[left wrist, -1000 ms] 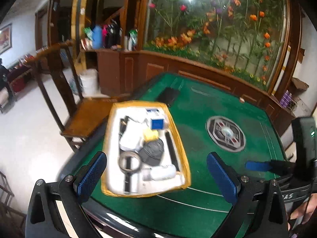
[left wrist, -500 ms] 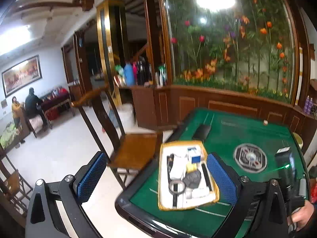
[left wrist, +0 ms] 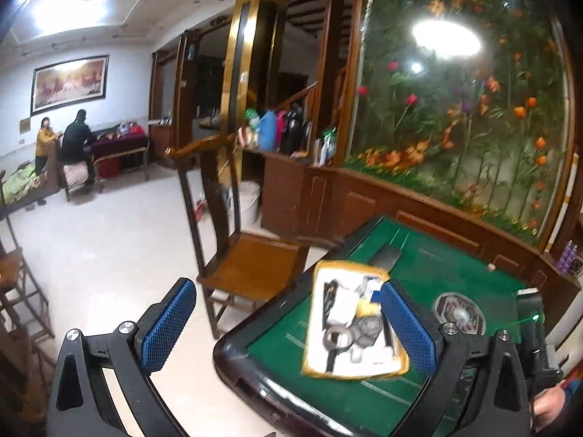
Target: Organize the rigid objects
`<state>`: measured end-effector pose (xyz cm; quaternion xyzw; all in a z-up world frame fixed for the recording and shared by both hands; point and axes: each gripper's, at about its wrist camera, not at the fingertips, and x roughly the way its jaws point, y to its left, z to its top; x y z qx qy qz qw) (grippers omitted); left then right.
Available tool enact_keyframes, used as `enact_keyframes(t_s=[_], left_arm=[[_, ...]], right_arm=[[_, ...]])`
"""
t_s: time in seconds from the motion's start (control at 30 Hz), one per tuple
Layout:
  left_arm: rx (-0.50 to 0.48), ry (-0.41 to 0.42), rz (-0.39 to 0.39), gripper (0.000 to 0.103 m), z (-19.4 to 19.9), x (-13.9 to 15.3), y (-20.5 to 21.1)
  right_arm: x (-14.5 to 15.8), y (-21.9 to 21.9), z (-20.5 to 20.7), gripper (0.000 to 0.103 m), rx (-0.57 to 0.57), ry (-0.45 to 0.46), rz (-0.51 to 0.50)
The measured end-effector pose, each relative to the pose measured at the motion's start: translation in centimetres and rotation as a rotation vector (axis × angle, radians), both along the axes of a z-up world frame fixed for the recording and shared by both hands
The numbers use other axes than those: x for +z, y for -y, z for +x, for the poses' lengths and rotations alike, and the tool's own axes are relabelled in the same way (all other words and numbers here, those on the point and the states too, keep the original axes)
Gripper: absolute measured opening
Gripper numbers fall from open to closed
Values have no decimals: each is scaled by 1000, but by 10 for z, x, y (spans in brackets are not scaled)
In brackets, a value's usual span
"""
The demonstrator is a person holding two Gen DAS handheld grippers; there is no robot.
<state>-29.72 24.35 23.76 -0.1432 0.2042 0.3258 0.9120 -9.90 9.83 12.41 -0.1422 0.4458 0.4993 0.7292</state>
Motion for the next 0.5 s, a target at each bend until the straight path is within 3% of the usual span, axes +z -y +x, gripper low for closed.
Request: enact_keyframes(t_s=[0.13,0.43,0.5], left_arm=[[23,-95,-31,102,15,-11,-4],[69,-147,-8,102,26,2,3],[87,-156,43,102,22,7,10]], right_arm=[[-3,-1,-1,86,9,-9,-5],[-1,-1,1,86,4,-14,1],[-2,0,4,86,-3,-17,4]])
